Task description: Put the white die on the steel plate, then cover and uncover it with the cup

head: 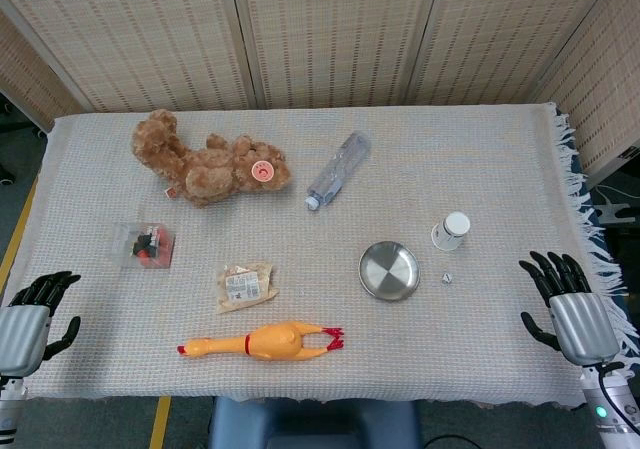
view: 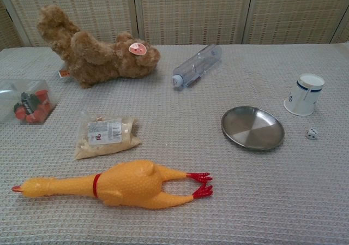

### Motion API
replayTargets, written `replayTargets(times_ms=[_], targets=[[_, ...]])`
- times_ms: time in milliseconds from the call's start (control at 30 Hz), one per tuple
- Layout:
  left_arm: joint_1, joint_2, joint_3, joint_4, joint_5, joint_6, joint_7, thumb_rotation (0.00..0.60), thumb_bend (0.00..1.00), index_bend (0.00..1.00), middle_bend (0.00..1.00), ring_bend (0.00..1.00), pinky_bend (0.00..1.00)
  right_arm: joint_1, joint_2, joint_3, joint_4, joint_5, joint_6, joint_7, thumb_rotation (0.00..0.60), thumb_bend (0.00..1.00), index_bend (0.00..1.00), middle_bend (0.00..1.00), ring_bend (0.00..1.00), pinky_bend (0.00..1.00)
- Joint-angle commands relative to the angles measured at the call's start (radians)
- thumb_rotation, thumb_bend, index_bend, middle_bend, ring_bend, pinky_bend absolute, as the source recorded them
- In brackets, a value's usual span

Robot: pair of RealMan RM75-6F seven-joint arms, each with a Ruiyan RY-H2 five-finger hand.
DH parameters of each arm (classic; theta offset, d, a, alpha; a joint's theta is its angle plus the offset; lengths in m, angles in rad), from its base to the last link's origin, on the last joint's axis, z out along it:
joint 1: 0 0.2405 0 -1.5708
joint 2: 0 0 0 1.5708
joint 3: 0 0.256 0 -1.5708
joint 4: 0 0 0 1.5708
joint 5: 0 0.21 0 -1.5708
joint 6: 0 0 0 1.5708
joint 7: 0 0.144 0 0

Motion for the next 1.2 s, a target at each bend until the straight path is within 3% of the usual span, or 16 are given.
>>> replayTargets(times_ms=[33,333,400,467,567,633,733,833,1033,1200], targets=[[0.001,0.0,0.001,-0.001,0.003,0.003,0.002,0.6,0.4,0.2,0.16,0.15,0.3,0.001,0.001,-0.002,-0.002,0.002,-0.004,-0.003,0.6,0.22,0.13,0.05,0.0,0.02],[0.001,-0.003,0.004,-0.001,0.015,0.009,0.006,0.6,0.4,0.2,0.17,0.15,0.3,0.0,0.005,-0.001,-0.005,0.003,0.0,-0.005,0.6,0.22,0.13,0.05,0.0,0.02],[-0.001,-0.007,0.005,0.005,0.017,0.005,0.008,0.6,0.4,0.2,0.17,0.15,0.3,0.001,0.0,0.005,0.0,0.01,0.002,-0.022,0.6,0.22,0.13,0.1,0.0,0.05],[-0.003,-0.009,0.006,0.009,0.016,-0.002,0.007,0.6,0.4,0.2,0.17,0.15,0.3,0.004,-0.015,0.017,0.018,0.012,0.014,-0.051,0.6,0.22,0.15,0.24,0.06,0.14],[-0.006,-0.003,0.007,0.005,0.01,-0.013,0.002,0.6,0.4,0.2,0.17,0.15,0.3,0.008,-0.052,0.036,0.059,0.011,0.039,-0.075,0.6,0.22,0.23,0.49,0.33,0.47],[-0.005,0.0,0.006,-0.001,0.005,-0.013,-0.004,0.6,0.4,0.2,0.17,0.15,0.3,0.016,-0.076,0.045,0.084,0.016,0.038,-0.072,0.6,0.22,0.27,0.61,0.46,0.65],[-0.003,-0.001,0.006,-0.003,0.008,-0.008,-0.003,0.6,0.4,0.2,0.17,0.15,0.3,0.029,-0.084,0.047,0.097,0.025,0.013,-0.075,0.6,0.22,0.29,0.72,0.58,0.8],[-0.002,0.0,0.008,-0.003,0.013,-0.005,-0.001,0.6,0.4,0.2,0.17,0.15,0.3,0.048,-0.072,0.047,0.079,0.047,-0.038,-0.092,0.6,0.22,0.31,0.76,0.64,0.87],[-0.008,-0.002,0.006,-0.003,0.001,-0.022,0.006,0.6,0.4,0.2,0.17,0.16,0.3,0.133,-0.048,0.067,0.04,0.135,-0.221,-0.124,0.6,0.22,0.31,0.8,0.68,0.91],[-0.008,-0.002,0.005,-0.005,-0.006,-0.026,0.009,0.6,0.4,0.2,0.17,0.16,0.3,0.221,-0.078,0.089,0.087,0.222,-0.384,-0.148,0.6,0.22,0.29,0.82,0.7,0.93]])
